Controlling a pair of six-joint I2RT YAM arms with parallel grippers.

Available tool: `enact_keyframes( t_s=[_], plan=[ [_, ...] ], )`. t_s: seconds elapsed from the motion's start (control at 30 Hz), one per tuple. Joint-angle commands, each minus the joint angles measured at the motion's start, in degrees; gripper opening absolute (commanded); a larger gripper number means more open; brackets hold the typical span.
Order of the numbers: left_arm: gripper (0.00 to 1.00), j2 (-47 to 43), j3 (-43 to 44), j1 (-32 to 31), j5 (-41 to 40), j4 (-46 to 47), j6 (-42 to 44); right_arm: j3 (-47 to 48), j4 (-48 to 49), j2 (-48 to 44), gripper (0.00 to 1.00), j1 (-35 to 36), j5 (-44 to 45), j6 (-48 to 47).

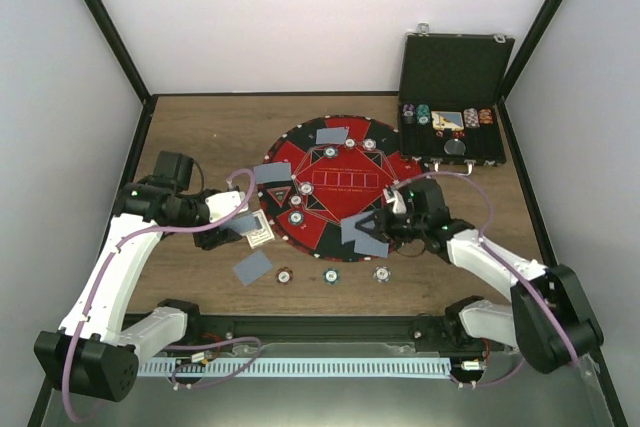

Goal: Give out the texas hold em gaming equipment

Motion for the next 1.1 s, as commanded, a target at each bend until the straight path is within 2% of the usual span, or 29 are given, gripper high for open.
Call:
enact_keyframes(
  t_s=[0.0, 0.2, 0.43, 0.53, 0.73, 0.87, 0.97, 1.07],
  plan=[
    [0.04, -0.4, 1.2, 0.1, 2.1, -0.2, 1.3, -4.5, -10.1, -5.0, 0.02, -4.2, 4.0, -6.4],
    [0.04, -0.1, 1.4, 0.1, 2.6, -0.1, 1.3, -5.8, -15.0, -6.7, 0.11, -6.1, 8.9, -8.3],
    [0.04, -0.3, 1.4, 0.1, 2.4, -0.3, 1.5, 0.0, -26.5, -4.8, 0.30, -6.1, 19.5, -12.8],
    [0.04, -0.1, 1.2, 0.1, 2.8, -0.1, 1.6, 3.3, -31.0, -5.8, 0.34, -6.1, 24.6, -13.5],
    [0.04, 0.5, 1.9, 0.1, 3.4, 0.0, 1.4, 9.4, -34.4, -8.4, 0.55, -5.5, 29.2, -11.6],
    [0.04, 0.5, 2.0, 0.1, 3.8, -0.1, 1.4, 11.7, -29.2, -8.5, 0.66, -1.9, 21.2, -8.1],
    [0.04, 0.5, 2.0, 0.1, 4.3, -0.1, 1.2, 12.2, -19.1, -6.6, 0.77, 4.2, 12.9, -2.6],
    [0.04, 0.5, 1.8, 0.1, 4.5, -0.1, 1.0, 13.2, -6.4, -1.9, 0.82, 11.2, 6.2, 3.5]
  ],
)
